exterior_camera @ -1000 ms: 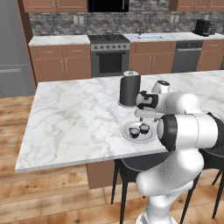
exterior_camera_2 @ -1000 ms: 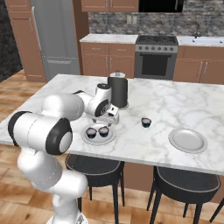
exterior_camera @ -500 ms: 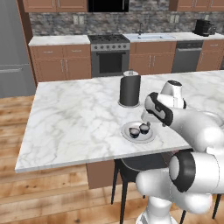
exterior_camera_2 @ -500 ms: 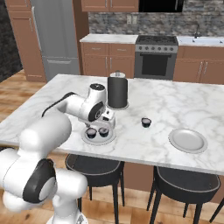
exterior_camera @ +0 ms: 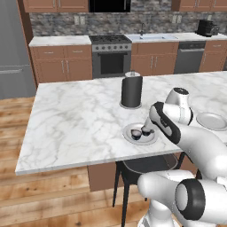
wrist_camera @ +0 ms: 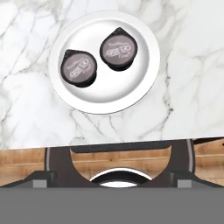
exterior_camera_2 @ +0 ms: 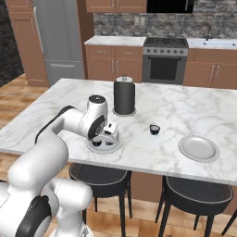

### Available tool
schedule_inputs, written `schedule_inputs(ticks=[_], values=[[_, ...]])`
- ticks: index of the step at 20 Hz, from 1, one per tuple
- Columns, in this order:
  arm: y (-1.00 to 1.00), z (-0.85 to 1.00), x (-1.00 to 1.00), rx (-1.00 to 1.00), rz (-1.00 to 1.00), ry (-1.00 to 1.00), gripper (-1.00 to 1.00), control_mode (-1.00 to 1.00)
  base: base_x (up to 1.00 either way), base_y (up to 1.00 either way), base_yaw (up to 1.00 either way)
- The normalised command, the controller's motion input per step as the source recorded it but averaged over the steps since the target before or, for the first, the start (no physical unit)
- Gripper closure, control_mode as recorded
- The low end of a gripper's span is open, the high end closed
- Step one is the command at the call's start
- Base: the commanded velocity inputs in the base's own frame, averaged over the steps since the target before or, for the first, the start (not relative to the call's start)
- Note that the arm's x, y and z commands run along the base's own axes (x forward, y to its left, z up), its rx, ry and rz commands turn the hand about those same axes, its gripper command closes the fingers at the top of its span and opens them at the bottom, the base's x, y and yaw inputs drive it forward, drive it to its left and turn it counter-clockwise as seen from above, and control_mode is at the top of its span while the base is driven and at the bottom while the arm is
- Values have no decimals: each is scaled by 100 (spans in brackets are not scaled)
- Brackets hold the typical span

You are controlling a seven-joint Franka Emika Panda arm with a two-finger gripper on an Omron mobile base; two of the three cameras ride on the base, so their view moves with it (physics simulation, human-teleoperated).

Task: Place two yogurt containers on each plate.

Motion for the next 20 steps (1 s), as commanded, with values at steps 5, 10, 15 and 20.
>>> schedule_inputs(ticks=[5,10,15,20], values=[[0,0,0,0,0,0,-100,-100,0,0,0],[0,0,0,0,0,0,-100,100,0,0,0],[0,0,0,0,0,0,-100,100,0,0,0],[0,0,0,0,0,0,-100,100,-1,-6,1]])
